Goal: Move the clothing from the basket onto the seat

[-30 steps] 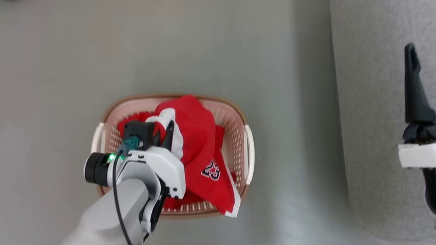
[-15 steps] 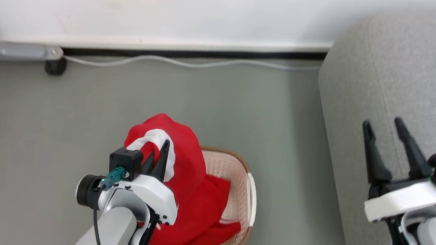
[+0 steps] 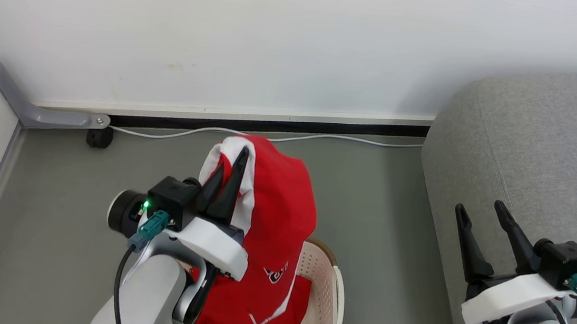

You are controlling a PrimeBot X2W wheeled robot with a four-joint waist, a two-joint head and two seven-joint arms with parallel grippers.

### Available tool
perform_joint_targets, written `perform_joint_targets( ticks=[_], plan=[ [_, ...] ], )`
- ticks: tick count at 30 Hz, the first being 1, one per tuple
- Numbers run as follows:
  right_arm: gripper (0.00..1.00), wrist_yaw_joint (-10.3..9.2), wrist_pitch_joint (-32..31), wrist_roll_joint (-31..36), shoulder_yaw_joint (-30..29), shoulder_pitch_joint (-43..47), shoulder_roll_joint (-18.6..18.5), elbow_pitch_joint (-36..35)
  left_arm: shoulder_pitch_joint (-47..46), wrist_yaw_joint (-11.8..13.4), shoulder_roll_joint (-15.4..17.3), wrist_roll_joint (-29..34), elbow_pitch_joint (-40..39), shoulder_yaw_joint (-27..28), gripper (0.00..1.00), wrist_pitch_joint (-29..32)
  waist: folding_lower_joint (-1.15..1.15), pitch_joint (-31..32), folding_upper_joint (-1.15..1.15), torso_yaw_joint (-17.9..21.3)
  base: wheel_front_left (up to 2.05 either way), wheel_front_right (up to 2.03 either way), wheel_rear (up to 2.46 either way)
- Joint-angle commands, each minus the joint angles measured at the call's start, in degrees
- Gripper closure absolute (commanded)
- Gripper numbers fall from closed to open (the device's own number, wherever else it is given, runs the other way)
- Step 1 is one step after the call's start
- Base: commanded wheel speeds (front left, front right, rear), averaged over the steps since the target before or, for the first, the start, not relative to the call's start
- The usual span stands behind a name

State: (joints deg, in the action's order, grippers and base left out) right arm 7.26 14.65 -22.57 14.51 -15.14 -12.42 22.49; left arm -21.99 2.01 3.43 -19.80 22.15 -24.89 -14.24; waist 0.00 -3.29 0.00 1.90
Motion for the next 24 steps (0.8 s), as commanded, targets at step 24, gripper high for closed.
perform_joint_targets(
  ticks=[24],
  plan=[
    [0.0,0.23,0.3,-4.3,6.1,-1.2,-0.9,-10.6,-14.0,0.0,0.9,4.4,-15.2,-3.2,1.0,5.2,0.0,-3.0,0.0,-0.5,0.0,0.0,0.0]
  ],
)
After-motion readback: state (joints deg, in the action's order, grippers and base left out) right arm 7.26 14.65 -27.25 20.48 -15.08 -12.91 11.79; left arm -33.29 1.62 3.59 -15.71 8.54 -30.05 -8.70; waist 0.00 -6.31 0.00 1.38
